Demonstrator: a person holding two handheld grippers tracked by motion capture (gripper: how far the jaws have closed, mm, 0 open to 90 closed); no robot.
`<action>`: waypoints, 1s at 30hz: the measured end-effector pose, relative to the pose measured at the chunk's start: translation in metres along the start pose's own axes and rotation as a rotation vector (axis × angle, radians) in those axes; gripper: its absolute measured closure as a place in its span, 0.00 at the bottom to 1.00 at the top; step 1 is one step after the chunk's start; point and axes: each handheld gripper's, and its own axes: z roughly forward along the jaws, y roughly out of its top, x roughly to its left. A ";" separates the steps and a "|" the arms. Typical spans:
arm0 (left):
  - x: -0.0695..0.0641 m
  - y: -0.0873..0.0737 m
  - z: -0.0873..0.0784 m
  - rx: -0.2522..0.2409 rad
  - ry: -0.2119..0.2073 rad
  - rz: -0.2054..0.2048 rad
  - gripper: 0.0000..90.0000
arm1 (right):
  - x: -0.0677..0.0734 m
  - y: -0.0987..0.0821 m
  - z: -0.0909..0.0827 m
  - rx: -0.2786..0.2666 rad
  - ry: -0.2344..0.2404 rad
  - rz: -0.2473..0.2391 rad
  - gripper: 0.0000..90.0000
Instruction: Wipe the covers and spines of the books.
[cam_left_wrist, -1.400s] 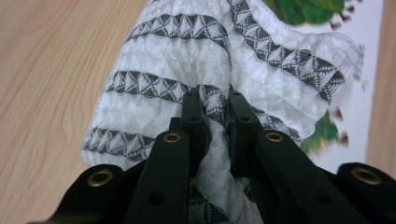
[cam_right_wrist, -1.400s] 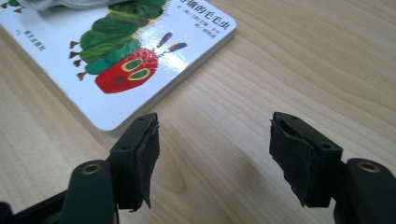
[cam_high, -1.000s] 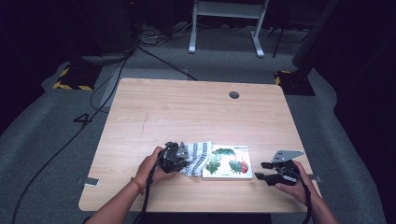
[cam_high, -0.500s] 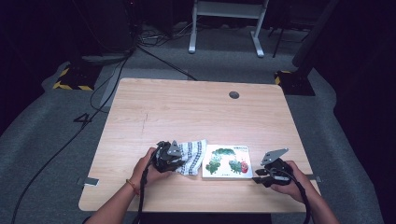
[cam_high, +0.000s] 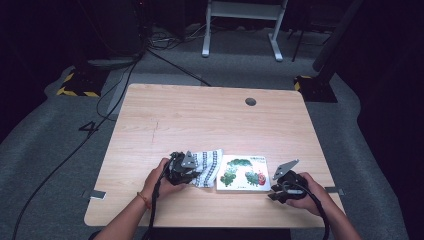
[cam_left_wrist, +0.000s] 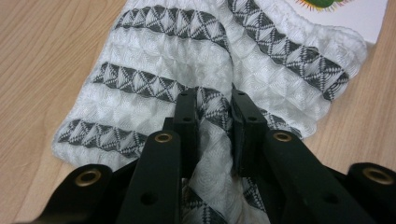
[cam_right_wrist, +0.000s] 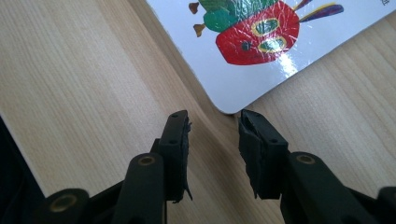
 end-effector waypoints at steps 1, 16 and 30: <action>0.001 0.000 0.000 -0.005 -0.007 -0.004 0.84 | -0.001 0.000 0.000 -0.007 0.000 0.006 0.70; -0.002 0.003 0.004 -0.007 -0.016 0.005 0.86 | -0.009 -0.005 -0.004 -0.128 0.046 0.062 0.65; 0.002 0.002 0.004 -0.017 -0.048 -0.027 0.87 | 0.000 -0.001 -0.001 0.006 -0.026 0.016 0.88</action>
